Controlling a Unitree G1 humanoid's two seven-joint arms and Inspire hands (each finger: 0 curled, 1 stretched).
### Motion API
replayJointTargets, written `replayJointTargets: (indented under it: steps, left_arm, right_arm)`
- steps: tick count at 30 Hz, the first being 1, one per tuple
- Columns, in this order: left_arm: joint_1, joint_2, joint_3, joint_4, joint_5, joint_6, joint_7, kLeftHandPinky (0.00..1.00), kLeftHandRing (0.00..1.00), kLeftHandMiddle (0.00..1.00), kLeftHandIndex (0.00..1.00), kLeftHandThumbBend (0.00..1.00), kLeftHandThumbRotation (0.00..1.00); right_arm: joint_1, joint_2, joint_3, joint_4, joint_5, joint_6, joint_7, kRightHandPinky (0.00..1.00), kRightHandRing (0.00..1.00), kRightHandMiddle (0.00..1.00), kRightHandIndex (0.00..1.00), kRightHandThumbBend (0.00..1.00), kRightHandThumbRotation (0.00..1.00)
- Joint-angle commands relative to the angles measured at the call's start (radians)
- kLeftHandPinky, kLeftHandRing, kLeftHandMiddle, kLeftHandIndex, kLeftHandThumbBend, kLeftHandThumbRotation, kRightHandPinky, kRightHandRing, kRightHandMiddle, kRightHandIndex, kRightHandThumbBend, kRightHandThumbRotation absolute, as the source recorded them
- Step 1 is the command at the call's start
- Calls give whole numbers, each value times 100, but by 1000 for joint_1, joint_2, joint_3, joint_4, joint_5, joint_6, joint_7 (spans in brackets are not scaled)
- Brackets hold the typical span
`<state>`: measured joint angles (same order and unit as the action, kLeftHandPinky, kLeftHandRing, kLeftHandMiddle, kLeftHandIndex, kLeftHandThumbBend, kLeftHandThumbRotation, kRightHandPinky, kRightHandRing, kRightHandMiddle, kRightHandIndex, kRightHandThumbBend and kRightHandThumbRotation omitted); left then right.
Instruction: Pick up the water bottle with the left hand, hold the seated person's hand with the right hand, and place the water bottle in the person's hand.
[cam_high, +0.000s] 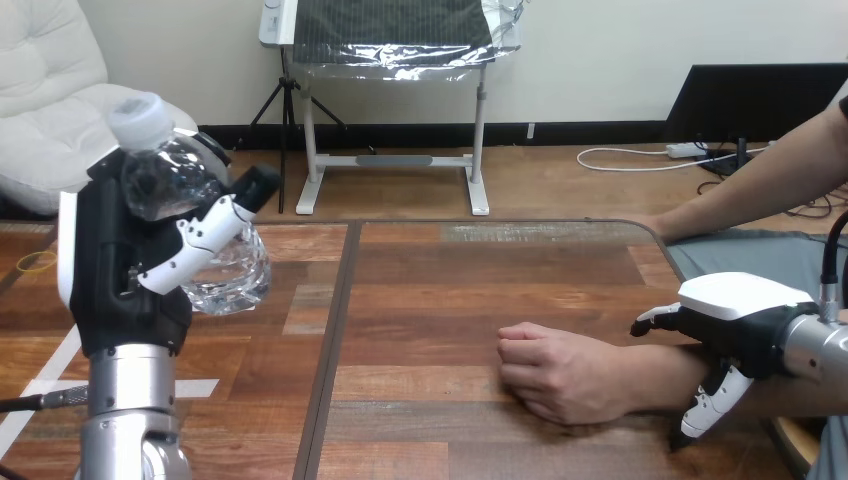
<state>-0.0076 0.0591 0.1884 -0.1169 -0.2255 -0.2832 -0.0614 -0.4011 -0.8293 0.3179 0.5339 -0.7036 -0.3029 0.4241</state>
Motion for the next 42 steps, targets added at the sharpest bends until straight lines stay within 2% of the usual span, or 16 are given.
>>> replayJointTargets:
  steps: [1, 20, 35, 42]
  left_arm:
    - [-56, 6, 9, -20, -7, -35, -7, 16, 21, 27, 31, 65, 0]
    - [-62, 7, 21, -11, -1, -52, -13, 17, 22, 27, 31, 67, 0]
    - [-61, 8, 24, -15, -3, -57, -13, 15, 20, 27, 31, 66, 0]
    - [-62, 6, 26, -17, -5, -59, -12, 15, 20, 27, 31, 65, 0]
  right_arm:
    - [14, 53, 41, 68, -5, 23, -3, 69, 87, 89, 86, 100, 35]
    - [26, 84, 39, 119, 23, 26, -20, 59, 79, 83, 82, 95, 35]
    - [38, 110, 40, 131, 48, 59, -21, 57, 77, 82, 79, 91, 32]
    - [44, 117, 45, 140, 55, 38, -42, 57, 75, 78, 77, 90, 29]
